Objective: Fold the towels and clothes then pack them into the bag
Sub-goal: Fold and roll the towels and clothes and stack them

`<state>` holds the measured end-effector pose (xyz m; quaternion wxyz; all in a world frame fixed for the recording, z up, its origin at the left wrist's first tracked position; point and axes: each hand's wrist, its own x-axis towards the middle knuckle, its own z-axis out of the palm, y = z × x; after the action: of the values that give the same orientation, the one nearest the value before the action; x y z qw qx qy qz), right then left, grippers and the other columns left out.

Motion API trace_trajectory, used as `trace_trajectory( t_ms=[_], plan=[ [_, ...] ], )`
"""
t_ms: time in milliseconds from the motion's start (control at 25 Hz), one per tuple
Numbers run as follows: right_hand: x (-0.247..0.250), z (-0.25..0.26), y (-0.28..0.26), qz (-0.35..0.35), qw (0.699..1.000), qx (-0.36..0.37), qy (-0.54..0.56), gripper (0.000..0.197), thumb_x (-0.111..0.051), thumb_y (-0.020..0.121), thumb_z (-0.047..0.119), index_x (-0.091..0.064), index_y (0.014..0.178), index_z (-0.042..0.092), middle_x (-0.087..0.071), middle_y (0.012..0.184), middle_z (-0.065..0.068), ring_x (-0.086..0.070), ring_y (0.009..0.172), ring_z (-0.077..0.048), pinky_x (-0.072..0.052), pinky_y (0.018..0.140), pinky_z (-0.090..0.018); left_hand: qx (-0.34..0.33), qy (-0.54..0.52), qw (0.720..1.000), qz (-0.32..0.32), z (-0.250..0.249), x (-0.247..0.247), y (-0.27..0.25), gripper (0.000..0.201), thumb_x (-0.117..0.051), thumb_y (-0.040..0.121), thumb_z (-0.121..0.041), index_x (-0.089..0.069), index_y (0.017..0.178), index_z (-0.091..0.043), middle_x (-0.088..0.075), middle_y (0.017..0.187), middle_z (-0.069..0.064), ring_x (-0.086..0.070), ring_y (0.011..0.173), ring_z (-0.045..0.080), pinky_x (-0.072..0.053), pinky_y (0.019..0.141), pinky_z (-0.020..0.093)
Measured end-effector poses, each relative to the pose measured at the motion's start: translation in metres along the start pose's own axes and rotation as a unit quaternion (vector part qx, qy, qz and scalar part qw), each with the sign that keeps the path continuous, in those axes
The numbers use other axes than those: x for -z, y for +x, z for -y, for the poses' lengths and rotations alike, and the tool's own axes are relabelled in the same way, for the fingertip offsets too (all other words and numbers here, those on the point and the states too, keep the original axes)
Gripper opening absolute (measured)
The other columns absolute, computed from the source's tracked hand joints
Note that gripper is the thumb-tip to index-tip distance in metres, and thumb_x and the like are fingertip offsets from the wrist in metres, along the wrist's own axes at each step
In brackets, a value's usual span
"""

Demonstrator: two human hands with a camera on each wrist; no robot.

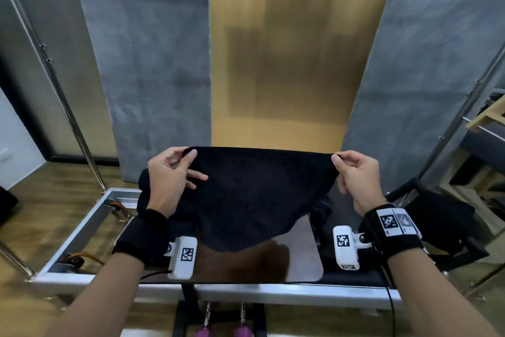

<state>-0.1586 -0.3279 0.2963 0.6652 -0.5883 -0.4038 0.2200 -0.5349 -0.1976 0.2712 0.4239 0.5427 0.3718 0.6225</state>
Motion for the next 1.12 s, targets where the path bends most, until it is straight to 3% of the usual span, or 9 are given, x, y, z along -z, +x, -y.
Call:
trace_trajectory(
  t_ms=[120,200,280,360,600,720,840,960,1120],
  plan=[
    [0.003,0.006,-0.002,-0.01,1.0,-0.016,-0.007,0.011,-0.069,0.097,0.006,-0.07,0.095,-0.004,-0.062,0.054,-0.005,-0.055,0.037,-0.012,-0.042,0.038,-0.02,0.008,-0.018,1.0,-0.002,-0.001,-0.001,-0.002,0.008,-0.076,0.099,-0.02,-0.072,0.092,-0.02,-0.075,0.084,0.009,-0.077,0.059,0.036,-0.052,0.04,0.026],
    [-0.001,0.01,-0.005,0.0,1.0,-0.007,0.027,0.008,-0.066,0.098,0.002,-0.067,0.099,-0.006,-0.07,0.069,-0.017,-0.074,0.058,-0.025,-0.06,0.056,-0.026,0.012,-0.05,0.999,0.006,0.003,-0.004,-0.003,0.006,-0.071,0.102,-0.01,-0.069,0.097,-0.012,-0.074,0.087,0.006,-0.08,0.076,0.036,-0.062,0.054,0.03],
    [-0.005,0.009,-0.006,0.006,0.999,0.004,0.044,0.007,-0.064,0.099,-0.002,-0.066,0.1,-0.008,-0.073,0.091,-0.026,-0.079,0.084,-0.032,-0.064,0.08,-0.033,0.009,-0.082,0.997,0.013,0.009,-0.005,-0.002,0.009,-0.063,0.104,0.001,-0.069,0.1,-0.006,-0.075,0.096,0.012,-0.08,0.095,0.037,-0.065,0.077,0.031],
    [-0.007,0.007,-0.007,0.007,0.999,0.005,0.048,0.005,-0.064,0.098,-0.003,-0.068,0.099,-0.007,-0.073,0.096,-0.028,-0.078,0.089,-0.033,-0.064,0.084,-0.034,0.014,-0.093,0.996,0.012,0.014,-0.003,-0.001,0.013,-0.059,0.104,0.004,-0.07,0.103,-0.002,-0.077,0.098,0.016,-0.079,0.101,0.038,-0.064,0.086,0.032],
    [0.0,0.005,-0.013,-0.011,1.0,0.01,-0.019,0.006,-0.071,0.097,0.009,-0.072,0.095,0.003,-0.074,0.07,-0.019,-0.073,0.054,-0.029,-0.056,0.05,-0.027,0.038,-0.068,0.997,-0.009,0.012,0.007,-0.01,0.004,-0.076,0.097,-0.011,-0.078,0.1,-0.009,-0.079,0.086,0.014,-0.08,0.081,0.037,-0.066,0.068,0.036],
    [0.007,0.005,-0.018,-0.018,0.998,0.021,-0.054,0.01,-0.073,0.096,0.013,-0.075,0.09,0.007,-0.067,0.061,-0.022,-0.056,0.038,-0.023,-0.046,0.044,-0.025,0.022,-0.021,0.999,-0.023,0.011,0.015,-0.019,0.009,-0.085,0.091,-0.027,-0.083,0.096,-0.021,-0.073,0.067,0.013,-0.072,0.057,0.024,-0.062,0.058,0.034],
    [0.012,0.007,-0.021,-0.021,0.998,0.027,-0.046,0.011,-0.073,0.096,0.013,-0.077,0.086,0.009,-0.064,0.052,-0.006,-0.045,0.035,-0.009,-0.039,0.04,-0.018,-0.004,0.037,0.998,-0.042,0.011,0.019,-0.021,0.01,-0.084,0.089,-0.035,-0.081,0.095,-0.028,-0.063,0.055,0.006,-0.054,0.044,0.016,-0.051,0.047,0.027],
    [0.012,0.007,-0.019,-0.022,0.999,0.026,-0.027,0.01,-0.072,0.096,0.011,-0.077,0.088,0.008,-0.066,0.053,0.004,-0.049,0.037,-0.001,-0.038,0.041,-0.011,-0.002,0.044,0.998,-0.034,0.011,0.018,-0.02,0.005,-0.081,0.092,-0.033,-0.079,0.095,-0.03,-0.064,0.056,0.007,-0.056,0.042,0.019,-0.049,0.043,0.027],
    [0.005,-0.008,-0.011,-0.015,0.999,0.002,-0.048,0.013,-0.074,0.096,0.018,-0.076,0.087,0.008,-0.06,0.053,-0.014,-0.044,0.032,-0.016,-0.04,0.039,-0.02,0.066,0.042,0.997,0.0,0.014,0.01,-0.019,0.009,-0.072,0.101,-0.027,-0.07,0.104,-0.019,-0.074,0.084,0.015,-0.07,0.048,0.039,-0.049,0.036,0.028]
  ],
)
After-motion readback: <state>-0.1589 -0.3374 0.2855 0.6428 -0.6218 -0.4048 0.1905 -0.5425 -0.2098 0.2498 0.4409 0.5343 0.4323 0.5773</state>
